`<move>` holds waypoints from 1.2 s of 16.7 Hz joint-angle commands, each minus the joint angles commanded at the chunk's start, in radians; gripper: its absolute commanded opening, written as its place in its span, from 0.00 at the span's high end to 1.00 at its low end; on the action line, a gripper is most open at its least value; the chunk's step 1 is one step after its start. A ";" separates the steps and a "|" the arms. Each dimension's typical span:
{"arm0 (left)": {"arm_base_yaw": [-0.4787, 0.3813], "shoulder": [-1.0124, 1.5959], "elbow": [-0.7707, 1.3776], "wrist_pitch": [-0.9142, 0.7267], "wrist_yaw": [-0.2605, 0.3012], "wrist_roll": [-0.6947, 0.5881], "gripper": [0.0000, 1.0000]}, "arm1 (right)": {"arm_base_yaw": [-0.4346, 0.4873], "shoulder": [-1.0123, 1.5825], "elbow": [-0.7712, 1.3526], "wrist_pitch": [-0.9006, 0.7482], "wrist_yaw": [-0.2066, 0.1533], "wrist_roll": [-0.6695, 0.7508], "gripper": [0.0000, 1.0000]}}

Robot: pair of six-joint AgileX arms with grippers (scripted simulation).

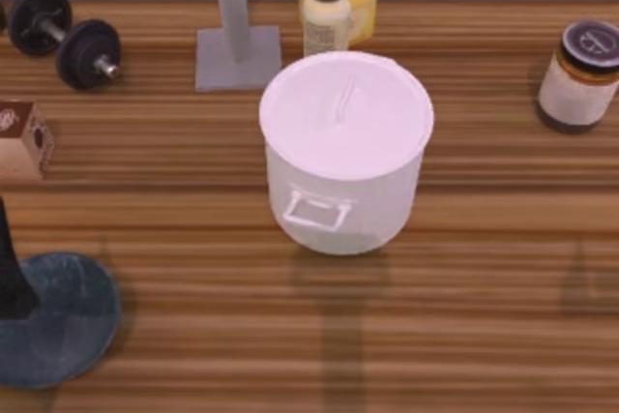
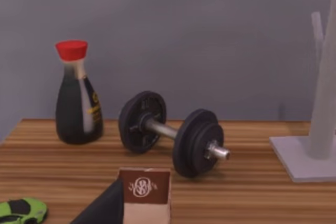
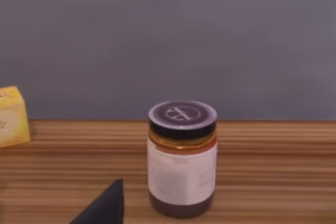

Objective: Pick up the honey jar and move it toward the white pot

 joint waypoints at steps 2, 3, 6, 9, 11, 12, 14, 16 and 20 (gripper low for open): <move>0.000 0.000 0.000 0.000 0.000 0.000 0.00 | 0.000 0.000 0.000 0.000 0.000 0.000 0.00; 0.000 0.000 0.000 0.000 0.000 0.000 0.00 | -0.001 0.009 0.005 -0.007 0.000 -0.001 0.00; 0.000 0.000 0.000 0.000 0.000 0.000 0.00 | -0.005 0.094 0.061 -0.070 0.003 -0.012 0.00; 0.000 0.000 0.000 0.000 0.000 0.000 0.00 | -0.011 0.259 0.182 -0.188 0.004 -0.034 0.00; 0.000 0.000 0.000 0.000 0.000 0.000 0.00 | -0.015 0.403 0.298 -0.286 0.004 -0.054 0.00; 0.000 0.000 0.000 0.000 0.000 0.000 0.00 | -0.017 0.481 0.365 -0.338 0.003 -0.065 0.00; 0.000 0.000 0.000 0.000 0.000 0.000 0.00 | -0.021 0.652 0.518 -0.446 0.001 -0.092 0.00; 0.000 0.000 0.000 0.000 0.000 0.000 0.00 | -0.024 0.833 0.690 -0.557 -0.002 -0.121 0.00; 0.000 0.000 0.000 0.000 0.000 0.000 0.00 | -0.027 1.217 1.085 -0.772 -0.012 -0.188 0.00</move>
